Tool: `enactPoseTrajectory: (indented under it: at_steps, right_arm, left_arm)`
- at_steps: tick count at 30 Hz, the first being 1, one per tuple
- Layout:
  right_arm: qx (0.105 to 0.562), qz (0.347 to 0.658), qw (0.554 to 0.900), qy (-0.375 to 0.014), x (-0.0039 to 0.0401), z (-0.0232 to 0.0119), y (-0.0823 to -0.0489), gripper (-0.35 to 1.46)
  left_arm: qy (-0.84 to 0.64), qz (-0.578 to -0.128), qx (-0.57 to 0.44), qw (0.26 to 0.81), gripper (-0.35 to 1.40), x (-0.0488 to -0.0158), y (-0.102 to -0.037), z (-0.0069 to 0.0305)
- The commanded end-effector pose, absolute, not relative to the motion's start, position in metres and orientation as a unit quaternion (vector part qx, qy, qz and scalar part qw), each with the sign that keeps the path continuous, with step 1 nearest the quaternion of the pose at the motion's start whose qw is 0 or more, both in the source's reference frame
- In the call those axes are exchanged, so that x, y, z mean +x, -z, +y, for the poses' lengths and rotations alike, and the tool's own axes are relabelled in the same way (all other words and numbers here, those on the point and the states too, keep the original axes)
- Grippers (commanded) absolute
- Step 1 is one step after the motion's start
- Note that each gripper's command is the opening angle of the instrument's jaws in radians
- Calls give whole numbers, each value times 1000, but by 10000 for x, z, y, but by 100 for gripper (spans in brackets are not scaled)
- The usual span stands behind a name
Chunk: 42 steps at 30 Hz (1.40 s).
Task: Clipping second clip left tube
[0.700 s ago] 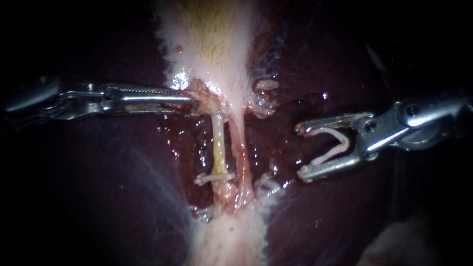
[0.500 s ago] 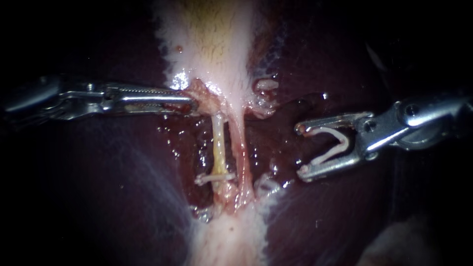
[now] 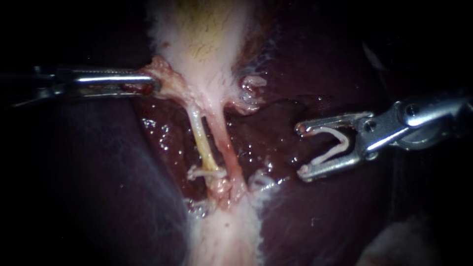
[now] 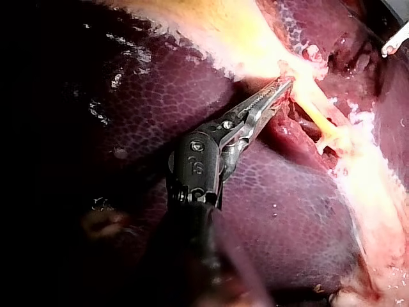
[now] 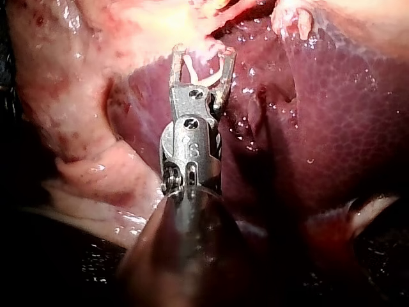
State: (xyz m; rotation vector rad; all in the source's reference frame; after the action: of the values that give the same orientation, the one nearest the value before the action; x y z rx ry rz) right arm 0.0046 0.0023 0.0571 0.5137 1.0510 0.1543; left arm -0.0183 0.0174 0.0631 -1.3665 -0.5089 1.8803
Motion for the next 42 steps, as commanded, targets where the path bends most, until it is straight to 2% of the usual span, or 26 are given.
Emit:
enactPoseTrajectory:
  at_steps: [1, 9, 17, 29, 42]
  right_arm:
    - [242, 496, 831, -73, 46, 23, -571, 50]
    - [238, 495, 833, -75, 63, 13, -574, 50]
    - [255, 491, 829, -87, 109, -14, -590, 50]
    - [285, 482, 821, -114, 173, -27, -617, 50]
    - [295, 475, 819, -131, 182, -27, -666, 49]
  left_arm:
    - [-732, -197, -535, 372, -35, -183, -627, 174]
    - [-733, -195, -535, 373, -35, -184, -630, 171]
    - [-733, -194, -535, 373, -35, -186, -630, 169]
    - [-733, -194, -535, 373, -35, -187, -631, 168]
    - [-733, -193, -535, 373, -35, -188, -631, 168]
